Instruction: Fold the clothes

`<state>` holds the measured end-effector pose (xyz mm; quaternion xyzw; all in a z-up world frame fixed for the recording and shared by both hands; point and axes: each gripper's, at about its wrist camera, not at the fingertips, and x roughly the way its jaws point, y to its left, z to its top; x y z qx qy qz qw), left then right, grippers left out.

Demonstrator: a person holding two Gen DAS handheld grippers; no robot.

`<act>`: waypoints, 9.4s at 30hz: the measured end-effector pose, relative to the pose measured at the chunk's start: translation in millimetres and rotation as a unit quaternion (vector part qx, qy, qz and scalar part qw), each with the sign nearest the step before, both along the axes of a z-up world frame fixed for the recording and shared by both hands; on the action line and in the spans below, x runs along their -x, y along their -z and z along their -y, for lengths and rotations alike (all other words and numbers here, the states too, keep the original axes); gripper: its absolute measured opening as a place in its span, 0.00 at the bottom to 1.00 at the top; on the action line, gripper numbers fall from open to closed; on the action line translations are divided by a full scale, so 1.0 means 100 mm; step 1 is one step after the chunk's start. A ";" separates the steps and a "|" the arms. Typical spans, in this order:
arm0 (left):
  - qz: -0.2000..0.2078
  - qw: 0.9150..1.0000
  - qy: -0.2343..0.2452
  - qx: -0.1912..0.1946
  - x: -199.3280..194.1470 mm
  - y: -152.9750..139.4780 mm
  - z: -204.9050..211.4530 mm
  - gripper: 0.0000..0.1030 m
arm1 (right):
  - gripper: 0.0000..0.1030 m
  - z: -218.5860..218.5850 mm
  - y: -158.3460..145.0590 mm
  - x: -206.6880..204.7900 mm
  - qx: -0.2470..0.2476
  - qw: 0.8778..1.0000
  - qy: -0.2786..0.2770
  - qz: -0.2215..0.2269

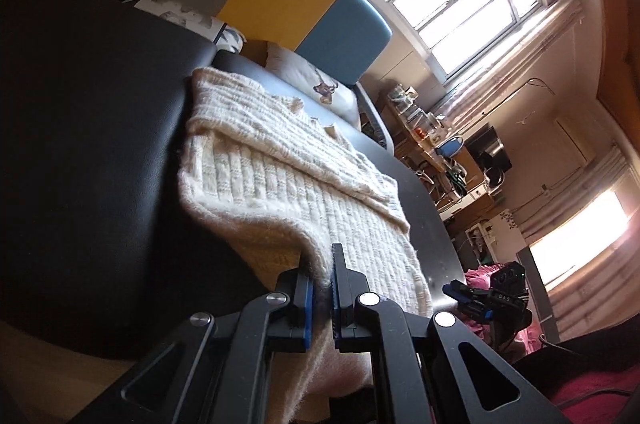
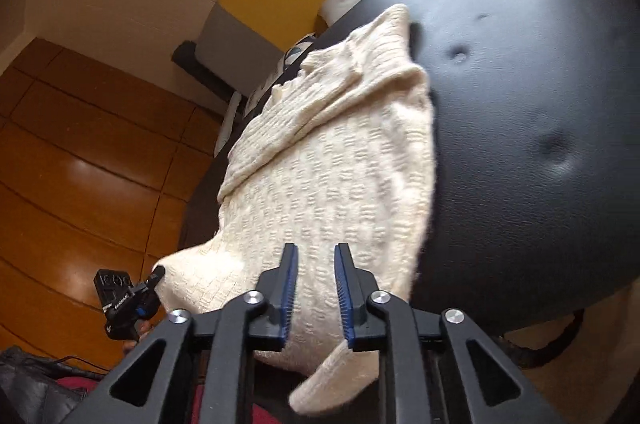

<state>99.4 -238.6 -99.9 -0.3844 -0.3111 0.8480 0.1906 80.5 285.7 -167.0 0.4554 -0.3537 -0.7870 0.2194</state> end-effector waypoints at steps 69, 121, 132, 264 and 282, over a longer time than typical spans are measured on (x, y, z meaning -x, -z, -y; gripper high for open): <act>-0.077 0.995 -0.030 -0.054 0.29 -0.57 0.20 0.07 | 0.05 0.41 -0.82 0.43 0.014 0.998 -0.020 -0.051; 0.062 0.994 -0.046 0.083 2.10 0.23 0.61 0.37 | 0.45 0.41 -0.27 2.70 0.022 0.999 0.015 0.026; 0.073 0.994 0.013 0.080 1.90 0.42 0.32 0.06 | 0.43 1.05 0.00 2.43 -0.188 0.980 -0.044 0.039; -0.051 0.937 -0.063 0.340 0.99 0.01 -0.73 0.23 | 0.43 0.90 -0.24 0.89 -0.186 0.979 -0.071 -0.030; -0.041 0.941 0.077 0.326 0.98 0.54 -1.86 0.43 | 0.37 0.30 0.14 0.01 -0.113 0.988 -0.093 0.050</act>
